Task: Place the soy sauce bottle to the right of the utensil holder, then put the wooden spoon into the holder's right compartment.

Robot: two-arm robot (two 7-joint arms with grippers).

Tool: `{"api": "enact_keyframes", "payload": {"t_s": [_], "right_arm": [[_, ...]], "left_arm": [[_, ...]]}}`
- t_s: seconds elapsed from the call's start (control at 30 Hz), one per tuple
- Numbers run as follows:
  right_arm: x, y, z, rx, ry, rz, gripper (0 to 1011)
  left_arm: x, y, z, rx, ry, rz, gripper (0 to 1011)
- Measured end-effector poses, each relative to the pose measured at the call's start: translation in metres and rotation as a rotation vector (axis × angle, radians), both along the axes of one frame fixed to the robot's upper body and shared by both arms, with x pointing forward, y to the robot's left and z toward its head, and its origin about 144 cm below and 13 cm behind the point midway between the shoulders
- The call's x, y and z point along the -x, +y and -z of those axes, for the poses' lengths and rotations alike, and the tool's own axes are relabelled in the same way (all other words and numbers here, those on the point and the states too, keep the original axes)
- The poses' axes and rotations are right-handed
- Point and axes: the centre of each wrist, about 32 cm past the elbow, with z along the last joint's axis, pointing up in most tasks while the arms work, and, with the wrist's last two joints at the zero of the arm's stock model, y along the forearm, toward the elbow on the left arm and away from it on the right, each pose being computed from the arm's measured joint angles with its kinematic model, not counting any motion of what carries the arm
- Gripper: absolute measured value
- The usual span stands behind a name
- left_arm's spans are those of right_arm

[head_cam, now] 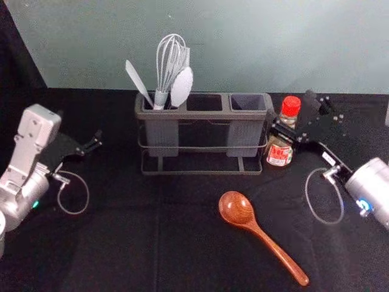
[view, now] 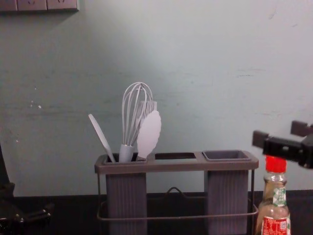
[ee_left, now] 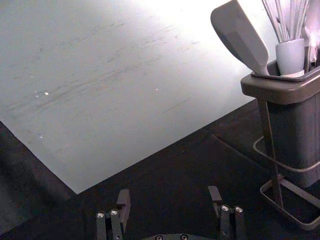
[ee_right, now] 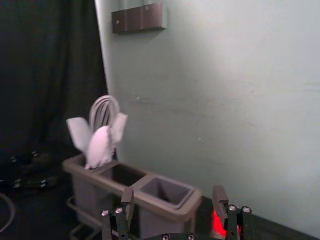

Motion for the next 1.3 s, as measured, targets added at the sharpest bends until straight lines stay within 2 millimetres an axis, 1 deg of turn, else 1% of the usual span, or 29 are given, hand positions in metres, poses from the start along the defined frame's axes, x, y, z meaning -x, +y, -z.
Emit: {"api": "enact_keyframes", "payload": {"t_s": [0.3, 0.9, 1.3], "right_arm": [[0.017, 0.019, 0.012, 0.003, 0.034, -0.047, 1003], [0.047, 0.049, 0.029, 0.022, 0.140, -0.057, 1003], [0.052, 0.052, 0.034, 0.003, 0.163, -0.081, 1003]], "left_arm": [[0.000, 0.000, 0.000, 0.000, 0.000, 0.000, 1011], [0.000, 0.000, 0.000, 0.000, 0.000, 0.000, 1011], [0.000, 0.000, 0.000, 0.000, 0.000, 0.000, 1011]]}}
